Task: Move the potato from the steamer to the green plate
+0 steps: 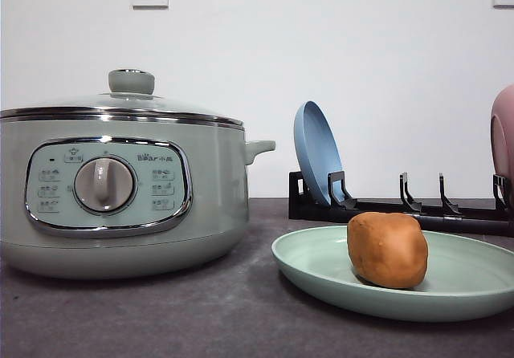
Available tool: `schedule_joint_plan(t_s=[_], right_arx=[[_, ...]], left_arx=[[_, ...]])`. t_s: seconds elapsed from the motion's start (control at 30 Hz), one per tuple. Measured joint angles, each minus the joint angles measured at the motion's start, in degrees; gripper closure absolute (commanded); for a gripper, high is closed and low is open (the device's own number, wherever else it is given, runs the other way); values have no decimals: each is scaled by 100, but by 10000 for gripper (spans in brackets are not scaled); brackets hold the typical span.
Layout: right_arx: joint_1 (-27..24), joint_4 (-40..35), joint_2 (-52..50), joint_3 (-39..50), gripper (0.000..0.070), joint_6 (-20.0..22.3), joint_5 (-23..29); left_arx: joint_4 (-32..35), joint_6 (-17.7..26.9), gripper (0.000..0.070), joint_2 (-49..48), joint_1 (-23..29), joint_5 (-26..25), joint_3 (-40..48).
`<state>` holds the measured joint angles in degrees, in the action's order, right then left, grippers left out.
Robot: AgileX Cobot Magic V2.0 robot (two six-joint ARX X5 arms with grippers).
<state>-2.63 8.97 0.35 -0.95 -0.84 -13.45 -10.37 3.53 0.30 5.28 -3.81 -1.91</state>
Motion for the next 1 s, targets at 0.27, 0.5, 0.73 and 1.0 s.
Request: schedule_joint_plan(t_s=[0.27,0.5,0.73,1.0], right_arx=[[0,0,1,0,696,0,0],[0,0,1,0,696,0,0],[0,0,1,0,696,0,0],[0,0,1,0,696,0,0]], left_arx=[[0,-2,699,0,0,0,0],[0,-2,699,0,0,1,0],[0,0,699,0,0,0,0],[0,-1,699,0,0,0,0]])
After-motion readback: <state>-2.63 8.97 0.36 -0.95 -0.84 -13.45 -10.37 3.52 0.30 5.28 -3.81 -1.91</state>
